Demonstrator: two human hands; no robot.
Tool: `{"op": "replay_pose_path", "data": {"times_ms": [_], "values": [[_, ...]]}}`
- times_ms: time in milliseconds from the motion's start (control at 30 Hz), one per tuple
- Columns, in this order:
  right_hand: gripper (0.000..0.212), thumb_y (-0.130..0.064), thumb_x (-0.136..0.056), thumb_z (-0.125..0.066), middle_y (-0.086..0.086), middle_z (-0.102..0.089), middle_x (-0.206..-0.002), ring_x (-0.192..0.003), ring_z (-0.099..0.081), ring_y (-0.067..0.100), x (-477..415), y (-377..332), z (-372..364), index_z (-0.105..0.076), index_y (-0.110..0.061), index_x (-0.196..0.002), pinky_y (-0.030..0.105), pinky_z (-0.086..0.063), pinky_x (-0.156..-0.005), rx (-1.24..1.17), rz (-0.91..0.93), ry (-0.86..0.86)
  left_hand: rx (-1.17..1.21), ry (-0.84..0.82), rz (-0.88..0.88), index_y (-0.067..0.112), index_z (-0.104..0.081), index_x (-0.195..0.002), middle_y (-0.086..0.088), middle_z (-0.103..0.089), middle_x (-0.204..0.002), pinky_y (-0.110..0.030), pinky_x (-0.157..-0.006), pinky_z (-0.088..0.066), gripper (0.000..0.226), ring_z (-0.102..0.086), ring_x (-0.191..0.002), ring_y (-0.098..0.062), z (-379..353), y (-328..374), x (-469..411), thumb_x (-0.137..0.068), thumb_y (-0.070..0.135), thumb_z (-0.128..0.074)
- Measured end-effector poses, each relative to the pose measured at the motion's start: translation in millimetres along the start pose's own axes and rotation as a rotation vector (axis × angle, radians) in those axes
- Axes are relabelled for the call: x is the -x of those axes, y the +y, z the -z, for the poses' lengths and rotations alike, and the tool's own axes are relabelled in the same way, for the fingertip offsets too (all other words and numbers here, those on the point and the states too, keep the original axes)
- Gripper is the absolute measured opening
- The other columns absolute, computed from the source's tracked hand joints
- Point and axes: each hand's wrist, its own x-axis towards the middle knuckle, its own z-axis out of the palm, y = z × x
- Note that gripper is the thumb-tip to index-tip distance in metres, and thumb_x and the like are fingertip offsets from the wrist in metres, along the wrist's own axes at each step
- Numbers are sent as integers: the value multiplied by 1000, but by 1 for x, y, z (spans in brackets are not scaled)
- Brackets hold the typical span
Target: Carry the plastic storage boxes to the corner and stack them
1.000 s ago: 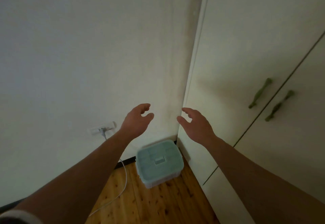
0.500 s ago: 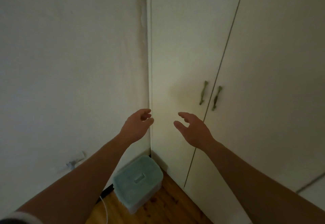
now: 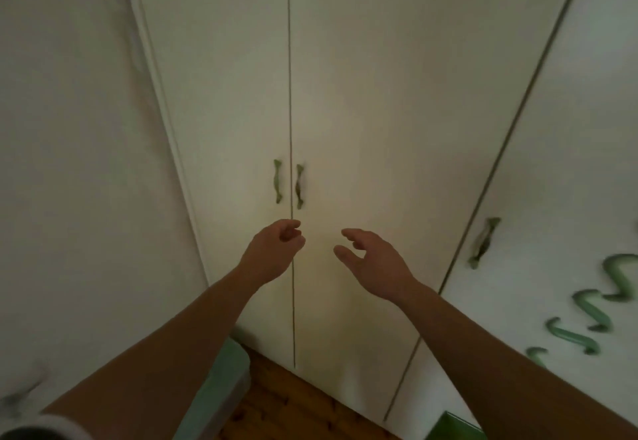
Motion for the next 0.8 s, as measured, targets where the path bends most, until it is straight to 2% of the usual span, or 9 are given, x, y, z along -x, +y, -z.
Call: {"op": "replay_pose_path", "data": {"times_ms": [133, 400, 500, 633, 700, 800], "values": [[47, -45, -95, -54, -2, -52, -138, -119, -53, 12, 34, 40, 47, -51, -23, -137, 22, -36, -95, 16, -59, 78, 6, -70, -47, 23, -56, -131, 5, -65, -121, -34, -104, -41, 40, -58, -111, -13, -52, 39, 12, -92, 28, -61], [49, -46, -95, -54, -3, -51, -139, -121, -52, 13, 122, 119, 141, -50, -25, -139, 24, -36, -97, -12, -199, 199, 7, -243, -189, 19, -61, -126, 0, -68, -114, -37, -102, -43, 36, -61, -107, -16, -166, 119, 51, -90, 23, -63], [48, -44, -94, -55, -3, -53, -137, -119, -52, 11, 155, 146, 169, -51, -24, -137, 23, -36, -95, -26, -247, 257, -1, -290, -243, 18, -61, -125, -1, -68, -113, -33, -100, -44, 35, -62, -107, -16, -206, 145, 69, -90, 22, -63], [48, -44, -94, -55, -5, -53, -138, -120, -52, 10, 200, 183, 211, -51, -24, -137, 23, -36, -97, -33, -313, 323, -7, -374, -308, 19, -61, -124, 3, -68, -108, -21, -90, -41, 34, -62, -102, -11, -264, 180, 95, -91, 23, -62], [48, -45, -94, -55, -4, -52, -139, -121, -52, 12, 222, 201, 230, -50, -25, -138, 26, -38, -99, -25, -348, 357, -3, -416, -340, 18, -61, -125, 2, -67, -108, -21, -90, -41, 34, -61, -102, -11, -291, 197, 108, -91, 22, -62], [49, -47, -94, -54, -6, -52, -139, -120, -51, 9, 258, 226, 254, -49, -27, -138, 22, -36, -94, -16, -397, 410, -10, -485, -386, 18, -59, -128, 1, -66, -114, -26, -95, -43, 36, -60, -107, -14, -327, 220, 128, -92, 22, -60]]}}
